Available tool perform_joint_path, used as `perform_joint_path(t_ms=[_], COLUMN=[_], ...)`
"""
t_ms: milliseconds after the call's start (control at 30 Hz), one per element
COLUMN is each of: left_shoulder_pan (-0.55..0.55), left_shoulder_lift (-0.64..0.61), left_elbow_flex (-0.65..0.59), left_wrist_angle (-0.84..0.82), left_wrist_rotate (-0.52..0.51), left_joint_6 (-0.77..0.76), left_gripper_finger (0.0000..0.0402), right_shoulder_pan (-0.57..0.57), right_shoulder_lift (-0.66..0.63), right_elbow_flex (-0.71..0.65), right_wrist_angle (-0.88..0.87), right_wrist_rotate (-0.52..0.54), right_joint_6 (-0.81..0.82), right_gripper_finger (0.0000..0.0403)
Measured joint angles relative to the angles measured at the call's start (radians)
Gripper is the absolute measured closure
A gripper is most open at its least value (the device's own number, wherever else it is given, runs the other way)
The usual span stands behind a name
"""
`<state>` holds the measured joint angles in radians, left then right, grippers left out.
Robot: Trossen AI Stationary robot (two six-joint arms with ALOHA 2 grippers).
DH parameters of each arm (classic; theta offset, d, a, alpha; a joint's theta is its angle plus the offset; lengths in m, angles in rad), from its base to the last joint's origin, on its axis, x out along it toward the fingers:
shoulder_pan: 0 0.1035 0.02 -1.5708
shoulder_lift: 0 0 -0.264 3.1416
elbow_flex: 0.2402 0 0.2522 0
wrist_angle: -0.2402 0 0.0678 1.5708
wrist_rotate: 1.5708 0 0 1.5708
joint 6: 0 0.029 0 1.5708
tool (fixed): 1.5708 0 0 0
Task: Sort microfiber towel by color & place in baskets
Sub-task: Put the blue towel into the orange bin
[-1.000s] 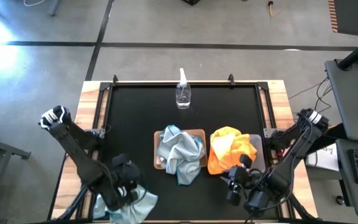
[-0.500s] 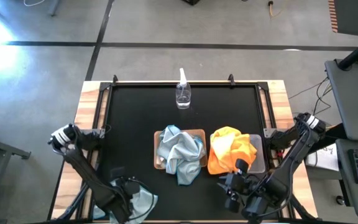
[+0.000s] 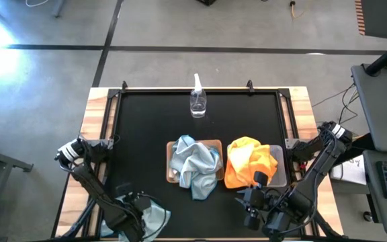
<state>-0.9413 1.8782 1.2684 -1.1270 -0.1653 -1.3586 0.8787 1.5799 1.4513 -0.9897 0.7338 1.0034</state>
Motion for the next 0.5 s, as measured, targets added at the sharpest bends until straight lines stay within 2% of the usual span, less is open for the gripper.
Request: perform_joint_path(t_ms=[100,267,400,500], left_shoulder_pan=[0.000,0.000,0.000,0.000], left_shoulder_lift=[0.000,0.000,0.000,0.000], left_elbow_flex=[0.047,0.135,0.212,0.270], left_wrist_angle=[-0.007,-0.003,0.010,0.034], left_wrist_rotate=[-0.013,-0.082,-0.091,-0.145], left_joint_6=[0.083,0.329,0.606,0.824], left_gripper_finger=[0.0288,0.0288,0.0288,0.0288], right_shoulder_pan=[0.000,0.000,0.000,0.000], right_shoulder_lift=[0.000,0.000,0.000,0.000], right_elbow_flex=[0.000,0.000,0.000,0.000], right_wrist_angle=[0.000,0.000,0.000,0.000], right_wrist_rotate=[0.000,0.000,0.000,0.000], right_joint_6=[-0.022,-0.038,-0.066,-0.080], right_gripper_finger=[0.0312,0.0310,0.0312,0.0315])
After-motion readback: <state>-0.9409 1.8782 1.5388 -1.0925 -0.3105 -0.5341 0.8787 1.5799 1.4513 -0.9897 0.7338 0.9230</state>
